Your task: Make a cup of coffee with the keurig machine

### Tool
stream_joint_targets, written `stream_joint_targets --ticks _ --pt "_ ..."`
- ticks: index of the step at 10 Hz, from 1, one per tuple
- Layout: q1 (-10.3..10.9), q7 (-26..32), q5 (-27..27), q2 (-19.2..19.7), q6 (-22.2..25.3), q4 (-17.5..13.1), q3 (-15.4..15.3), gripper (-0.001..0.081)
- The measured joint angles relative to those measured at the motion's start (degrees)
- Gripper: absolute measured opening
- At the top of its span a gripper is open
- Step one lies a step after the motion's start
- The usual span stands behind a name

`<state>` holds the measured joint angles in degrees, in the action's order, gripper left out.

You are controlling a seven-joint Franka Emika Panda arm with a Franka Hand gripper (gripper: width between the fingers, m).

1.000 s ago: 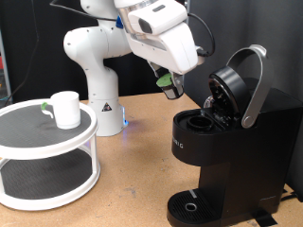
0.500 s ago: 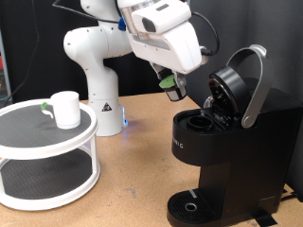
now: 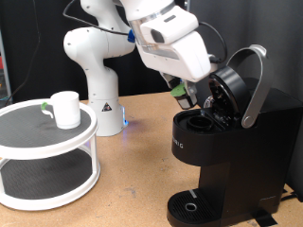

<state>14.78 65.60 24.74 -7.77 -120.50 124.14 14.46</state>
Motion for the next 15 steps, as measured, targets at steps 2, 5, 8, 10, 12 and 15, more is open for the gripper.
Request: stream_joint_targets --ticks 2,5,8,10,12,15 --pt "0.29 -0.05 0.07 -0.01 -0.37 0.61 -1.11 0.0484" --pt "0.62 -2.26 -1.3 0.06 -2.87 2.24 -3.82 0.0484" --pt "0.74 -4.89 -3.39 0.78 -5.35 3.87 -6.14 0.0484" --pt "0.72 -4.98 -3.49 1.09 -6.13 4.33 -6.4 0.0484" --pt "0.69 -4.98 -3.49 1.15 -6.18 4.33 -6.36 0.0484" --pt "0.65 -4.98 -3.54 1.18 -5.92 4.33 -6.2 0.0484"
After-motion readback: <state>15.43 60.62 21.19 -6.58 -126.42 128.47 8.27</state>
